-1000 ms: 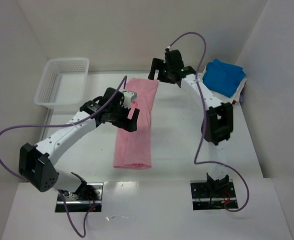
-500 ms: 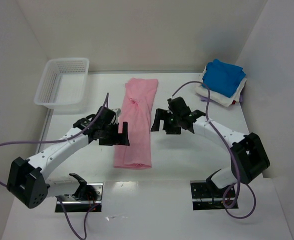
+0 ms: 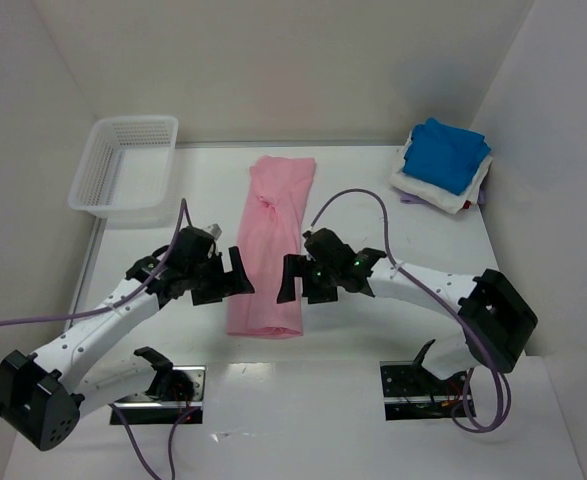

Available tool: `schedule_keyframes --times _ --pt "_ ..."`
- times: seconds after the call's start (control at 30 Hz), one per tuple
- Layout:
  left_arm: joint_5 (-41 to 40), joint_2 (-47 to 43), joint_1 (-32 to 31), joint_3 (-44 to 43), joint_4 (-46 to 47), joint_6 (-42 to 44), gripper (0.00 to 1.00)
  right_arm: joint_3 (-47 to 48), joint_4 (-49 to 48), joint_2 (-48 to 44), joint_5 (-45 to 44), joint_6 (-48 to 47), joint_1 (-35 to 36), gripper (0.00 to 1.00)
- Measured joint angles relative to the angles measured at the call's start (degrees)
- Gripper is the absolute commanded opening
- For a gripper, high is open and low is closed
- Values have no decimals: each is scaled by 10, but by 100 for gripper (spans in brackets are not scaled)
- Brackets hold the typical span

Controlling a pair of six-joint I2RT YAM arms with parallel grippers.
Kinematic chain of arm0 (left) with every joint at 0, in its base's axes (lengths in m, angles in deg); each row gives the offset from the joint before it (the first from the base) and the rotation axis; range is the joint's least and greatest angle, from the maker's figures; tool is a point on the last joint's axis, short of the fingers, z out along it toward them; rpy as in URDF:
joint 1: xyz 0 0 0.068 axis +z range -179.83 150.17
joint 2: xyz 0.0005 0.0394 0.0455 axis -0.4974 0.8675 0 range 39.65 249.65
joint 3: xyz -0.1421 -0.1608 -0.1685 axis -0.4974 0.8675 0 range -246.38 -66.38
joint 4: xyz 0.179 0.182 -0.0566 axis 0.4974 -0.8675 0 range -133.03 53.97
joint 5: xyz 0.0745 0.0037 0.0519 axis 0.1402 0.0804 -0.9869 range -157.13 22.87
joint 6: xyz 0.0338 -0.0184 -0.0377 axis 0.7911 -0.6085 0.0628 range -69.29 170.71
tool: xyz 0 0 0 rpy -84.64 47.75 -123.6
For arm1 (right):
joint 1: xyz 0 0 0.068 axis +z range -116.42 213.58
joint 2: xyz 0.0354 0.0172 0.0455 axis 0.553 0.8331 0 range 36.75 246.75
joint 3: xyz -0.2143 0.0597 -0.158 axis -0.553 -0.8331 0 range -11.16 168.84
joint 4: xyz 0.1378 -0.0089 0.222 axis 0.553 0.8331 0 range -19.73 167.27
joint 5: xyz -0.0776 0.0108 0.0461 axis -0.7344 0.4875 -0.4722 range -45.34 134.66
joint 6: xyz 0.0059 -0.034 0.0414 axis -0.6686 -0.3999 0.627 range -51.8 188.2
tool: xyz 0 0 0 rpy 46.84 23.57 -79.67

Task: Fold and stack the t-shirts
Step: Grab the bottom of the folded rectangular tshirt with both arms

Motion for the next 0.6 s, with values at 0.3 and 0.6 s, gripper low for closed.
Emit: schedule_keyframes --times 0.3,0.6 --pt "-6 -7 1 4 7 -5 100 -5 -9 55 -25 21 39 84" --pt "-11 -37 1 5 7 -16 100 -30 -8 62 -38 29 40 69"
